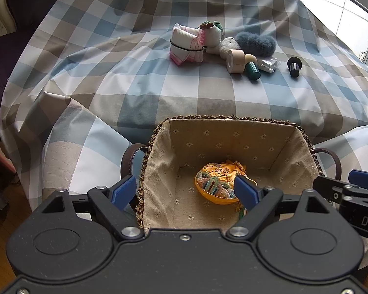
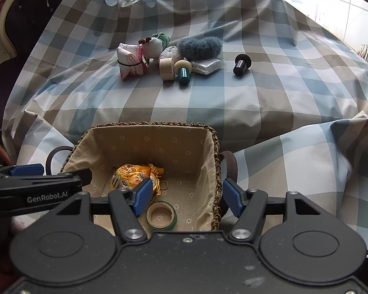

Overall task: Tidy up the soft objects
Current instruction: 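Withdraw both tools from the basket toward the remaining objects, then reach the left tool to the white-pink towel while the right tool reaches the black stopper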

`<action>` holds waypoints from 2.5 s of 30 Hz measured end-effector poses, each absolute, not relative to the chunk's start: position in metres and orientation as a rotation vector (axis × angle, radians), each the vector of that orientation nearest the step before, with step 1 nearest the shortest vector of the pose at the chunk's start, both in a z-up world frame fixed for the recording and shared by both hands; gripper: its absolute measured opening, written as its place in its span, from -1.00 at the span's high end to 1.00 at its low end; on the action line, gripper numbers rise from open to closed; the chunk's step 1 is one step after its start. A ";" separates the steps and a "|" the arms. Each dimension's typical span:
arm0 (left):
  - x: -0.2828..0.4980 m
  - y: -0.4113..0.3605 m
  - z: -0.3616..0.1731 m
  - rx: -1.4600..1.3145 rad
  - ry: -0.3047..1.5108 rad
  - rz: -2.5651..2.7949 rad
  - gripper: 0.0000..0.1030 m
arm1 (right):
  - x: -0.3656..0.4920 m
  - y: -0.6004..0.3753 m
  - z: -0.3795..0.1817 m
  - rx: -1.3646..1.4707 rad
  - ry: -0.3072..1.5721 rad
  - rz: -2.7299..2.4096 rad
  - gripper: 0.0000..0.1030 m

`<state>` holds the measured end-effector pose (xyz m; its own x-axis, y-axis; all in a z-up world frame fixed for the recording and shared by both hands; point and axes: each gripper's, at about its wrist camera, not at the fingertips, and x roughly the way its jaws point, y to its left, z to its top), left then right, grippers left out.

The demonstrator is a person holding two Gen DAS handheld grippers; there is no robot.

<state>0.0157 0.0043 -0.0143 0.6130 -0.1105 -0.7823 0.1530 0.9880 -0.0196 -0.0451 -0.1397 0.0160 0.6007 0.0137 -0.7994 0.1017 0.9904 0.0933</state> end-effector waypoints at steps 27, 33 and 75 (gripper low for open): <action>0.079 -0.005 -0.002 0.184 0.831 -0.148 -0.65 | 0.037 -0.158 0.019 0.038 0.837 -0.094 -0.27; 0.114 -0.009 -0.001 0.197 0.812 -0.143 -0.65 | 0.079 -0.171 0.013 0.054 0.799 -0.120 -0.29; 0.266 -0.050 -0.057 0.253 0.560 -0.150 -0.86 | 0.206 -0.225 -0.062 0.228 0.684 -0.315 -0.36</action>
<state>0.2659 -0.0505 -0.0566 0.8375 -0.0714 -0.5418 0.2082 0.9583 0.1955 0.2057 -0.2255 -0.0616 0.7309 -0.2094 -0.6495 0.3573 0.9283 0.1027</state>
